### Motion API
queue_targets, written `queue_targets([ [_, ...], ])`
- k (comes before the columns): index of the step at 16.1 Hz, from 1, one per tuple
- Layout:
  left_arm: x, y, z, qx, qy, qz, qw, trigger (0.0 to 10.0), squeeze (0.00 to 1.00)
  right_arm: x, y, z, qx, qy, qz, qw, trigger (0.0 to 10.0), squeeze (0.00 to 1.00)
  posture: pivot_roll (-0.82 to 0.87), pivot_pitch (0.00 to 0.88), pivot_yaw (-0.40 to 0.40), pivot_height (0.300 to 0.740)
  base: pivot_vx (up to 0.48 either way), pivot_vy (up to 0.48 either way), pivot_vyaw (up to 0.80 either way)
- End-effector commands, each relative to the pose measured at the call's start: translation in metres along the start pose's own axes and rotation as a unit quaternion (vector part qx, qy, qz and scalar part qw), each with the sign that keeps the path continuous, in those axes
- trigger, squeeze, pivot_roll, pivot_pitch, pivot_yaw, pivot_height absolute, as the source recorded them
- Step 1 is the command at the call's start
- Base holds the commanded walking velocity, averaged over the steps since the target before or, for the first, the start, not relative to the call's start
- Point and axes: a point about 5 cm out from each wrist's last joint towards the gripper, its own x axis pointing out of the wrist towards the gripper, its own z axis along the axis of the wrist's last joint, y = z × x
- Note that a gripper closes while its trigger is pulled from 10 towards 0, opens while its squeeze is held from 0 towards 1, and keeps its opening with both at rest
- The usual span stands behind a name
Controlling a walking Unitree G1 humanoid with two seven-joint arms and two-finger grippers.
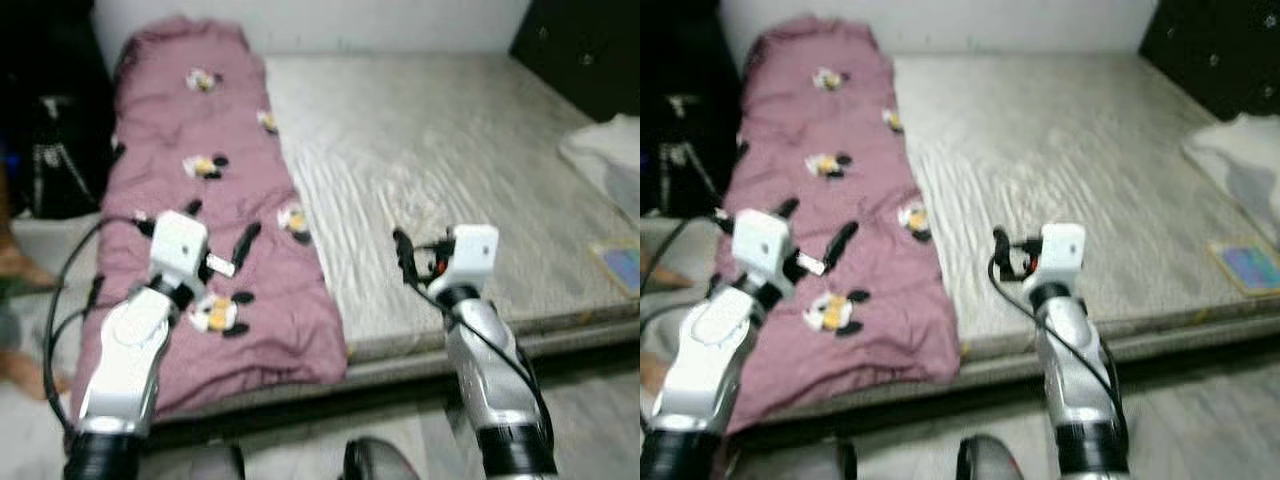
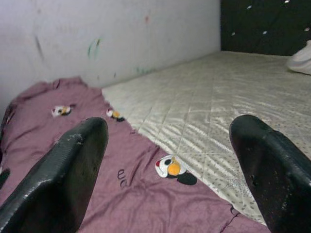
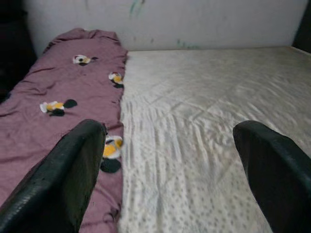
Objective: Clean up the room
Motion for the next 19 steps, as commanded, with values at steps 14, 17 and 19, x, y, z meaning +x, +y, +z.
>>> queue_targets([
  [14, 0.008, -0.009, -0.029, -0.07, 0.048, 0.059, 0.995, 10.0, 0.0, -0.003, -0.011, -0.003, 0.024, 0.004, -0.035, 0.999, 10.0, 0.0, -0.05, 0.0, -0.07, 0.74, 0.0, 0.0, 0.0],
  [17, 0.003, -0.013, -0.033, -0.086, 0.059, 0.065, 0.992, 10.0, 0.0, -0.009, -0.006, -0.005, 0.031, 0.0, -0.027, 0.999, 10.0, 0.0, -0.05, 0.0, -0.061, 0.74, 0.0, 0.0, 0.0],
  [19, 0.001, -0.013, -0.036, -0.082, 0.066, 0.057, 0.993, 10.0, 0.0, -0.013, -0.004, -0.01, 0.035, 0.009, -0.029, 0.999, 10.0, 0.0, -0.06, 0.0, -0.042, 0.74, 0.0, 0.0, 0.0],
])
